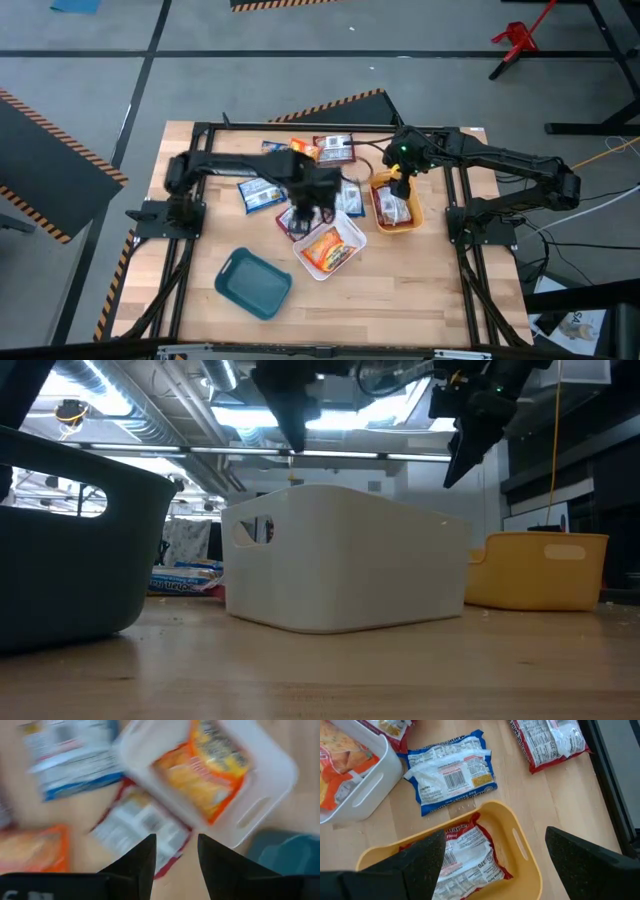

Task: Sort Maruchan noodles
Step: Put the bottom left blue noodle pack into the green bin

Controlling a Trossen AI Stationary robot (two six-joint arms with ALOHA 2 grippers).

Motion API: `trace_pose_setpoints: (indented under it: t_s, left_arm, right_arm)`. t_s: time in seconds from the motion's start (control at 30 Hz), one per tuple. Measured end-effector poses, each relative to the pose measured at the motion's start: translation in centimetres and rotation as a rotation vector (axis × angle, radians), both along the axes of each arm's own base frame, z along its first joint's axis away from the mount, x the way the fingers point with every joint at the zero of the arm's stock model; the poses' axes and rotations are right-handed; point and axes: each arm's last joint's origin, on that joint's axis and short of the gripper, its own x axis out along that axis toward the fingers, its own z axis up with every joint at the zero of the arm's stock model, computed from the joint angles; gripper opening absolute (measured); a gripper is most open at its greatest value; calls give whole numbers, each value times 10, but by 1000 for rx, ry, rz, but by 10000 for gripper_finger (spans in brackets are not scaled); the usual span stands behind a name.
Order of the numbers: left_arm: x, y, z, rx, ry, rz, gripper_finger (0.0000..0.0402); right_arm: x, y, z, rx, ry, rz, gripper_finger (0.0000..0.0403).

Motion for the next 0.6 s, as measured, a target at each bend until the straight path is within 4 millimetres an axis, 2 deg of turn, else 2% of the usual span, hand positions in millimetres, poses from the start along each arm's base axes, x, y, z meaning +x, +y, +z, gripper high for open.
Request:
trace_pose_setpoints:
  t_s: [0.13,0.23,0.33,0.43,0.6]
  left_arm:
    - [-40,22,25,55,-28,138,139]
    - [-74,36,27,89,-81,274,139]
    - [-113,45,16,118,-121,402,139]
    - [-146,51,-5,119,-117,469,143]
    - [-182,64,-45,98,-32,580,159]
  right_arm:
    - [1,-1,1,-4,-18,-5,328]
    - [3,-1,2,-8,-32,-5,328]
    - [3,-1,2,-9,-34,-5,328]
    - [3,-1,2,-10,-35,-5,328]
    - [4,-2,3,-17,-54,-5,328]
